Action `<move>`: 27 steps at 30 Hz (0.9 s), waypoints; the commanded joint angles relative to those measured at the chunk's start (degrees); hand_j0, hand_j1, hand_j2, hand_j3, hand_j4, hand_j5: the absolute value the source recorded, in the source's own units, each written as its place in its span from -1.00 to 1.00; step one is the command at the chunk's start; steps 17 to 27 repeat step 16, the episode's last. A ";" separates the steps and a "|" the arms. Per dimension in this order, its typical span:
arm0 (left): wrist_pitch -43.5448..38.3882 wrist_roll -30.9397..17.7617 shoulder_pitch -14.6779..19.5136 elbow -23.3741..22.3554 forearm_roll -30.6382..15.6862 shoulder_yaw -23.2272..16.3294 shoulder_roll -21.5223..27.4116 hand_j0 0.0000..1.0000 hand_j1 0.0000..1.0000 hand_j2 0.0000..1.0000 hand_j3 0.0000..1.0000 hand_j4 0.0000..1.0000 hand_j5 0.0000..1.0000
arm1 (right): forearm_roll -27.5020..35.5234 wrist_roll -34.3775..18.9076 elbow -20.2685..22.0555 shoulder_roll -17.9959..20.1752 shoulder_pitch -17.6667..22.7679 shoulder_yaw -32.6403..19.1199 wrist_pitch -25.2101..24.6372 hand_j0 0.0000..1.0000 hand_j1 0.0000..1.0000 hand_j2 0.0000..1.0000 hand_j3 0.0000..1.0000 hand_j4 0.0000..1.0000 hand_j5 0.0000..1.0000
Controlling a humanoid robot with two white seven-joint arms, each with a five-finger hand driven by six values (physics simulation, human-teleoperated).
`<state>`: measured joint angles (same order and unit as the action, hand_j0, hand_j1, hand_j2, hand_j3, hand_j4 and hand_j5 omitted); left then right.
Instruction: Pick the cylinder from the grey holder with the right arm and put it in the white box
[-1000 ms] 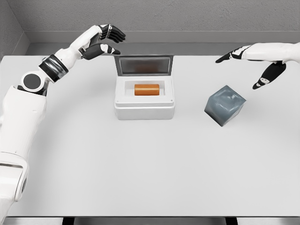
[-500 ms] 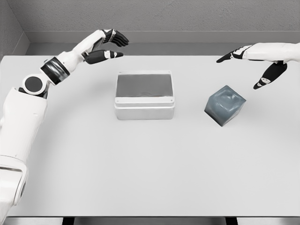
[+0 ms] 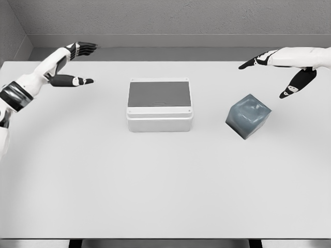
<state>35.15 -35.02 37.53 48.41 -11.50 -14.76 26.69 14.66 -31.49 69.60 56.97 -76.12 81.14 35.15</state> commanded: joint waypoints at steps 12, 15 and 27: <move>-0.15 0.02 -8.09 9.24 -4.23 0.61 8.99 1.00 1.00 1.00 1.00 1.00 1.00 | 0.37 0.02 0.01 0.16 0.00 -0.10 -0.15 1.00 1.00 1.00 1.00 1.00 1.00; -0.15 0.02 -9.23 10.30 -4.15 0.52 9.08 1.00 1.00 1.00 1.00 1.00 1.00 | 0.46 0.02 0.01 0.16 0.00 -0.10 -0.15 1.00 1.00 1.00 1.00 1.00 1.00; -0.15 0.02 -9.49 10.39 -4.23 0.52 8.99 1.00 1.00 1.00 1.00 1.00 1.00 | 0.37 0.02 0.01 0.16 0.00 -0.10 -0.15 1.00 1.00 1.00 1.00 1.00 1.00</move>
